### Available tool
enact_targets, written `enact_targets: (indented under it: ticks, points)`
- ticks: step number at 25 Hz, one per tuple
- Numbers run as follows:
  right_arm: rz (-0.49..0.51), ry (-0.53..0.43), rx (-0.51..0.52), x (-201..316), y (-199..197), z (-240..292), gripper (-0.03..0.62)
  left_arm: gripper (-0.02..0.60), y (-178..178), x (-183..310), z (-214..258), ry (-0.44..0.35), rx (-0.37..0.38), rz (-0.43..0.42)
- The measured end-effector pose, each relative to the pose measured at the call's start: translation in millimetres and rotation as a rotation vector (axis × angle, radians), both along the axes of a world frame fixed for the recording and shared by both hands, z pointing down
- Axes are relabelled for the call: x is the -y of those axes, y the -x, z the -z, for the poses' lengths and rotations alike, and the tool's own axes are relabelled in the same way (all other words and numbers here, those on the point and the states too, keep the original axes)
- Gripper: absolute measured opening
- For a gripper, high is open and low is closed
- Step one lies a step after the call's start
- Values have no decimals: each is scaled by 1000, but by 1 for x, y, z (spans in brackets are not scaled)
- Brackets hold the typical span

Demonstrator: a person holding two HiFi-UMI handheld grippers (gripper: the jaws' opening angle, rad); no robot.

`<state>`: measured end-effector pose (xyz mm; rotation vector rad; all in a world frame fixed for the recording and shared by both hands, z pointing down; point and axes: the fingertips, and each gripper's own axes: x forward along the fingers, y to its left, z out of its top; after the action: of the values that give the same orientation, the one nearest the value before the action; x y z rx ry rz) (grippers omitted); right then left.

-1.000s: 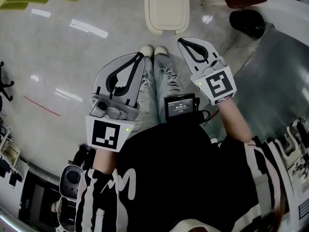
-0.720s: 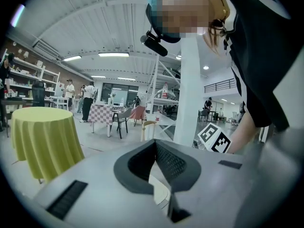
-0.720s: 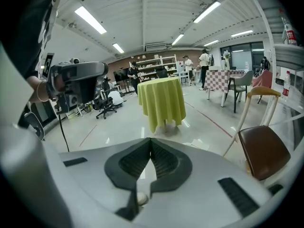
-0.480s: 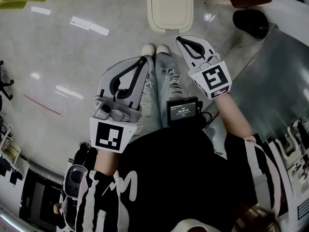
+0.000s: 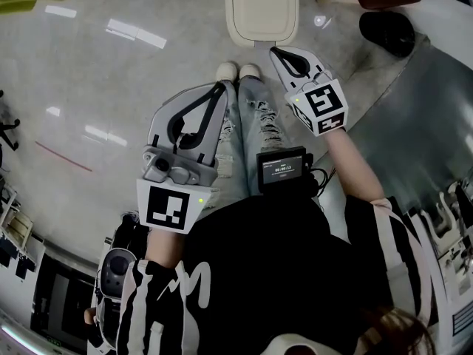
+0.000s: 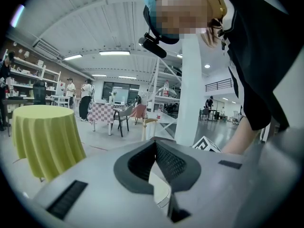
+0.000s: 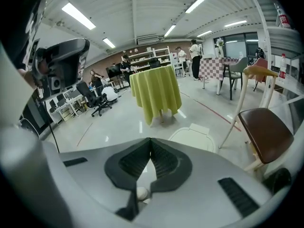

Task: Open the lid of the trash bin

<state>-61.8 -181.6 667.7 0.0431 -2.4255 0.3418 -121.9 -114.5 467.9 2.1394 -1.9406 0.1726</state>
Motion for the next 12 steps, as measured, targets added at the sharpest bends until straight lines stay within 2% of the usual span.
enact_targets:
  ticks: [12]
  points:
    - [-21, -24, -96, 9, -9, -54, 11, 6, -1, -2, -2, 10, 3, 12]
